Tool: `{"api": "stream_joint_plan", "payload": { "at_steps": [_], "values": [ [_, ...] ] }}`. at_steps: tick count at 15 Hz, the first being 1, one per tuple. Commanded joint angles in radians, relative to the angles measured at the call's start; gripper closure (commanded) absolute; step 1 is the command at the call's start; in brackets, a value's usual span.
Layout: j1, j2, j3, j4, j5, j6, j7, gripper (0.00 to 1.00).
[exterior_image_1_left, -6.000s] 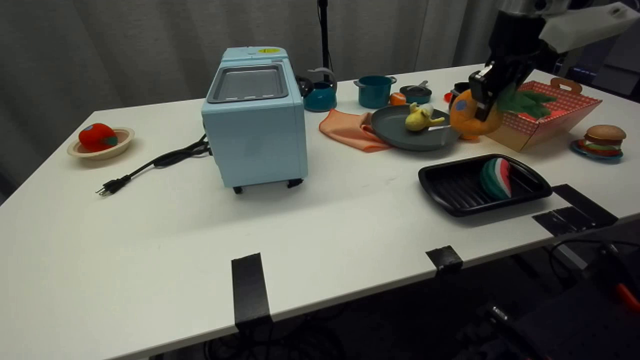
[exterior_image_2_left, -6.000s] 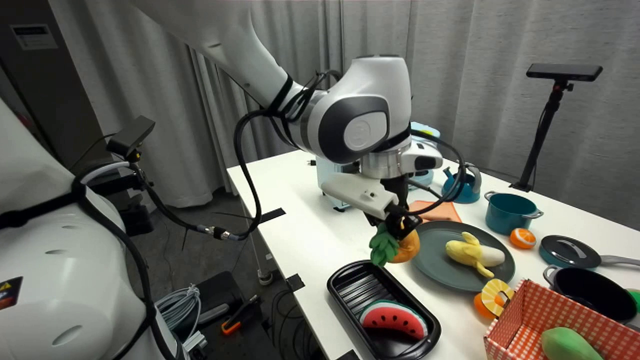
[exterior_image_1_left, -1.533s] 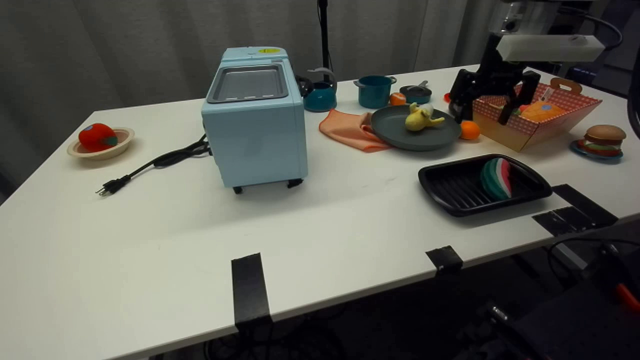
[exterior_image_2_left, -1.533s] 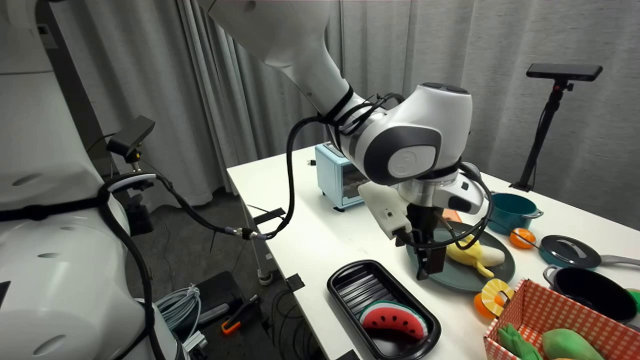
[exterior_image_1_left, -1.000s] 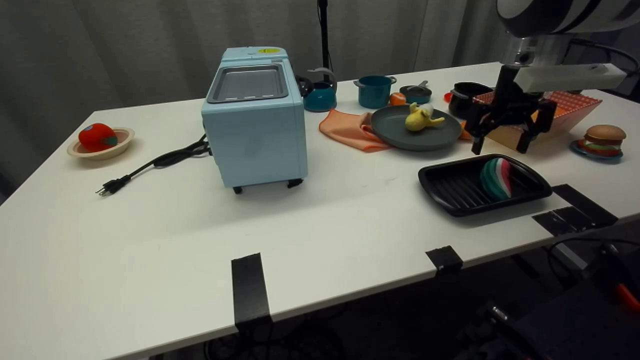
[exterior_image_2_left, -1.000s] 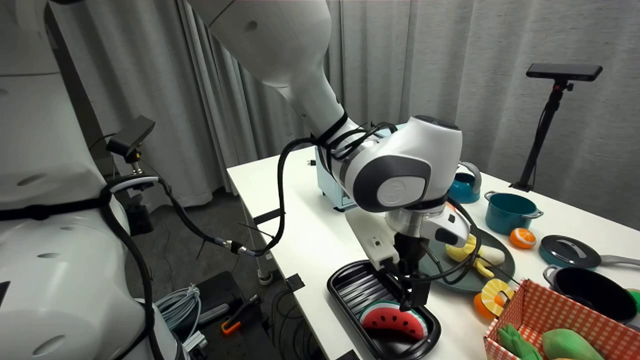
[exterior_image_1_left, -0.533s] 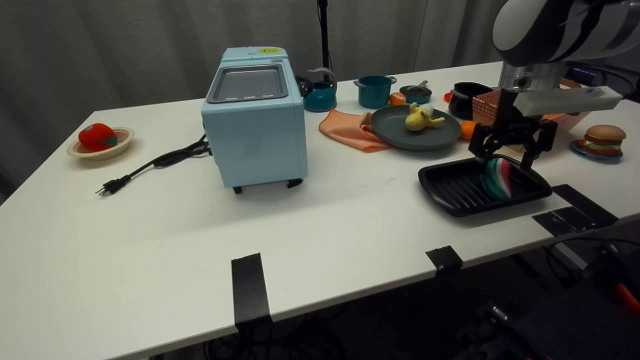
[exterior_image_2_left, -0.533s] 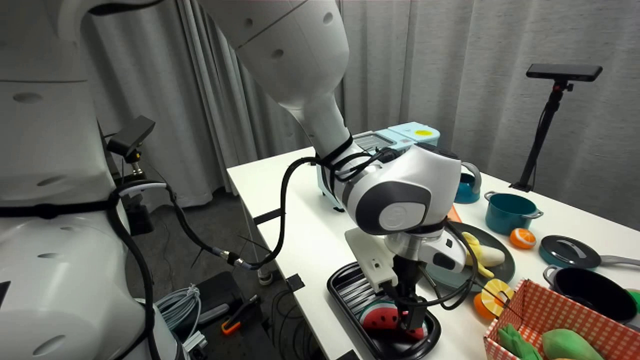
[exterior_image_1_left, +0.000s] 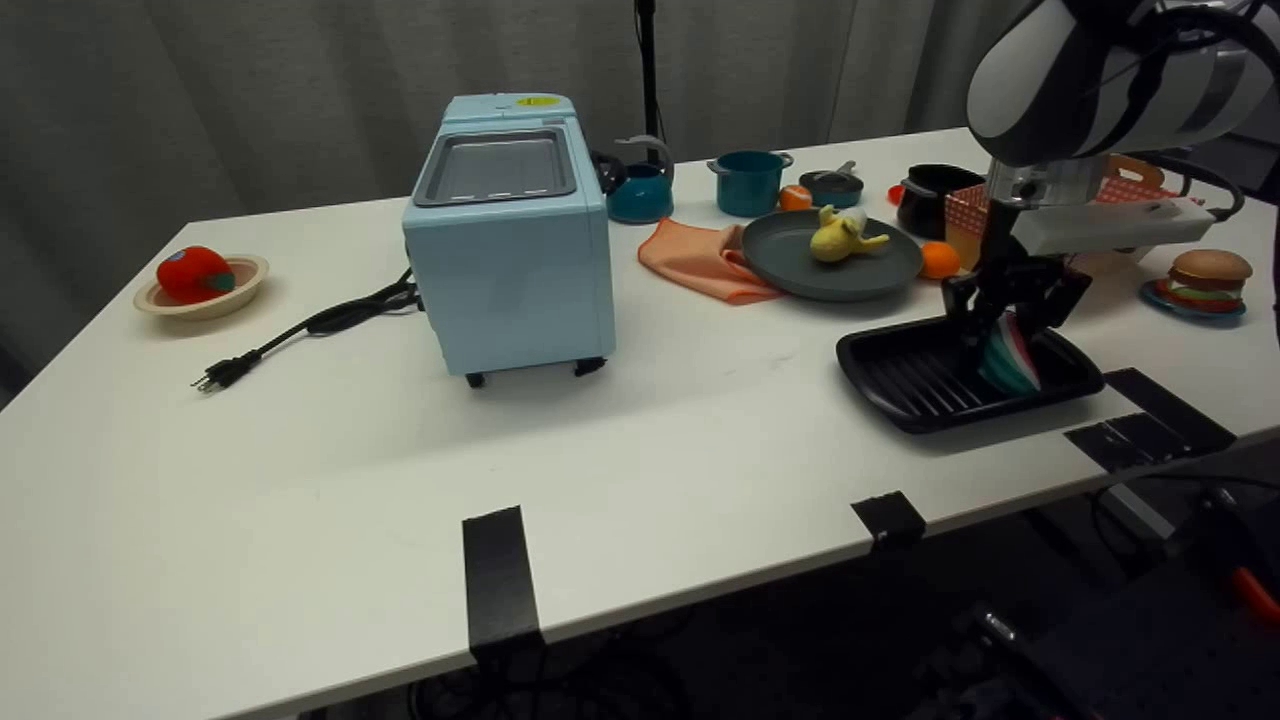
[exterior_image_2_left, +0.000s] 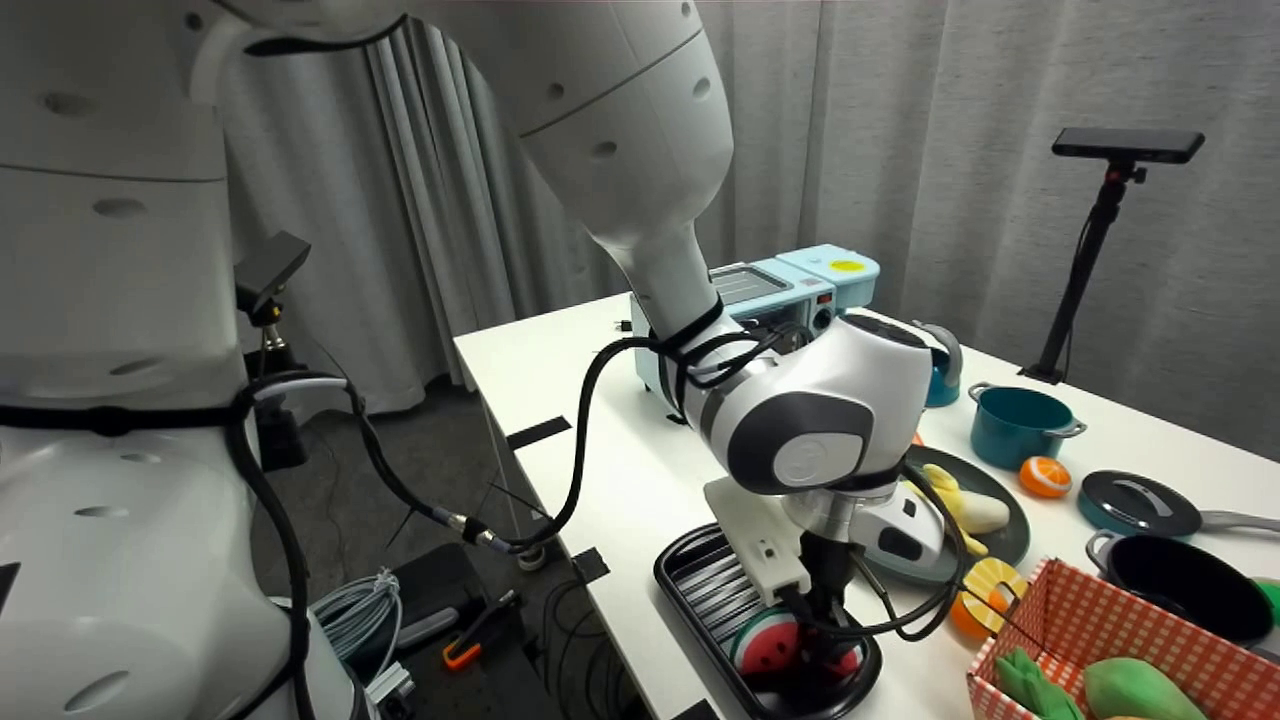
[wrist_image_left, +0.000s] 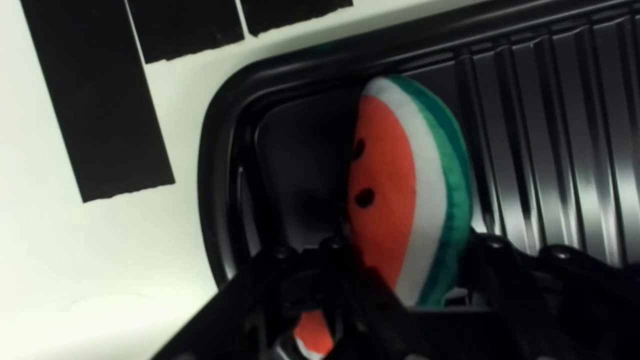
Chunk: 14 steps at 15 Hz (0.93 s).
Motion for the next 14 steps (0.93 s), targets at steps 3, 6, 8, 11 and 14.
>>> {"api": "stream_joint_plan", "payload": {
  "at_steps": [3, 6, 8, 11, 14],
  "values": [
    [0.033, -0.107, 0.003, -0.054, -0.03, 0.02, 0.008, 0.98],
    [0.047, -0.191, 0.03, -0.072, -0.008, 0.013, 0.005, 0.97],
    [0.058, -0.241, 0.048, -0.068, -0.001, 0.01, 0.015, 0.97],
    [0.076, -0.28, 0.073, -0.033, 0.004, 0.015, 0.045, 0.97],
    [0.057, -0.234, 0.062, 0.114, 0.011, -0.03, 0.03, 0.97]
  ]
}}
